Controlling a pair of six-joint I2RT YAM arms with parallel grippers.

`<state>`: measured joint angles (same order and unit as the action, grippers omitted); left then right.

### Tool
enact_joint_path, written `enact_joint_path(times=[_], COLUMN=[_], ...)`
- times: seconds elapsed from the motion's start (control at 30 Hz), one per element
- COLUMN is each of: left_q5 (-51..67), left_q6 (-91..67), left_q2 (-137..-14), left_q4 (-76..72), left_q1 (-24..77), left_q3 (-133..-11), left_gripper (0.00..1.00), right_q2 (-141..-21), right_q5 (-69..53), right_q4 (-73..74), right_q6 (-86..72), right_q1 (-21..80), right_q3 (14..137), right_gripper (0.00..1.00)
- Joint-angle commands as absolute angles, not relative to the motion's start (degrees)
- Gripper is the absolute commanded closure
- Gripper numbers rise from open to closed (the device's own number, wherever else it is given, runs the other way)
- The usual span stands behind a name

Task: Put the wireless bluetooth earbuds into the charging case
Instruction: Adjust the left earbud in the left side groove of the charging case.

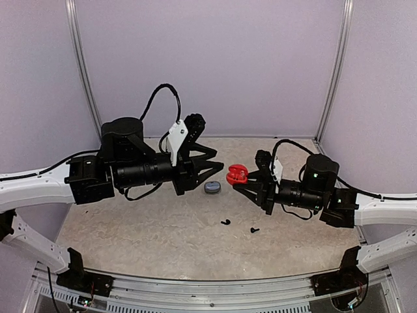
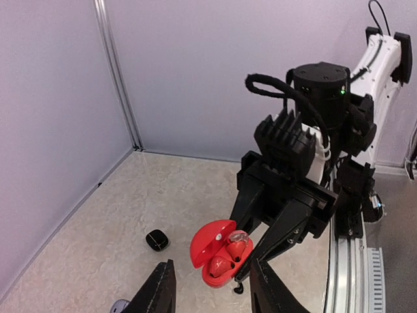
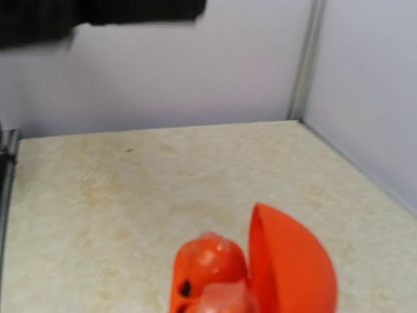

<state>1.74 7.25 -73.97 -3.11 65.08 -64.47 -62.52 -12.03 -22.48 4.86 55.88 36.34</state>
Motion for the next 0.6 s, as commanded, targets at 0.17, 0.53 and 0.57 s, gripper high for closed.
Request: enact_joint_path(times=[0.17,0.53,0.57], left_q5=[10.0,3.5,2.8], left_q6=[26.0,39.0,39.7], left_q2=[-75.7,-76.8,-76.9], left_q4=[7.6,10.3,10.3], left_q1=[69.4,71.7,71.9], left_q3=[-66.1,-65.6,-65.6], left_gripper=[0.56,0.61,0.62], right_q2=[-64.6,-68.0,-68.2], right_q5=[-20.6,-30.9,-31.3], right_q4=[-17.2,-11.4,-11.0], right_q6=[3.7,3.6,3.6], right_q1=[56.5,56.7,56.7], right_q3=[39.5,42.6,42.8], right_gripper=[1.0,1.0,1.0])
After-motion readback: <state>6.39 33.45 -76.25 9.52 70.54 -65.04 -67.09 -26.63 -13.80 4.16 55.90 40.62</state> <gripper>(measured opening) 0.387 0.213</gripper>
